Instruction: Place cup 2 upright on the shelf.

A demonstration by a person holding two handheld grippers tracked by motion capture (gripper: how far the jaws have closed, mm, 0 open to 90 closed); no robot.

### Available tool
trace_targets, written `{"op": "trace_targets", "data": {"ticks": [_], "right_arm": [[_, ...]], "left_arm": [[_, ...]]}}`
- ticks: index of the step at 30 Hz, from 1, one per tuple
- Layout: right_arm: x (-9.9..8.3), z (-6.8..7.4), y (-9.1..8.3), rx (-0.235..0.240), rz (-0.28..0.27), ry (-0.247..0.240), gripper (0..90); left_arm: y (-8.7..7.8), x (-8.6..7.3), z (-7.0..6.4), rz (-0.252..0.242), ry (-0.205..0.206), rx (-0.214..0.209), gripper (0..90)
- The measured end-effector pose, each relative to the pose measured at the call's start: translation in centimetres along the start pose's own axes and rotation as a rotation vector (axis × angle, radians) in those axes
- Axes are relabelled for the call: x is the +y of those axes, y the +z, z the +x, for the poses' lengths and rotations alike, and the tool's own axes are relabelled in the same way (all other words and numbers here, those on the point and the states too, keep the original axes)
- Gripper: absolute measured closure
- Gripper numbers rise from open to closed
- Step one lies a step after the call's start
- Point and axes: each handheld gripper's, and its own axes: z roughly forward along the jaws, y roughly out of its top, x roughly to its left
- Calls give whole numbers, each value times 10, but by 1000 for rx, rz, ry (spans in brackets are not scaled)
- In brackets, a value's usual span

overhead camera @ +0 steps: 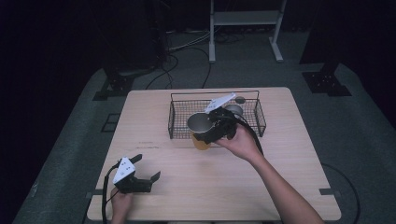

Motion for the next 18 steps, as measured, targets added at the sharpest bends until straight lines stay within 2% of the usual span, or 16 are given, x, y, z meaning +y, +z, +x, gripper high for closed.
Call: {"op": "trace_targets", "data": {"ticks": [18], "right_arm": [[23, -9, -12, -1, -23, 0, 133]], "left_arm": [[0, 0, 0, -1, -2, -1, 0]]}}
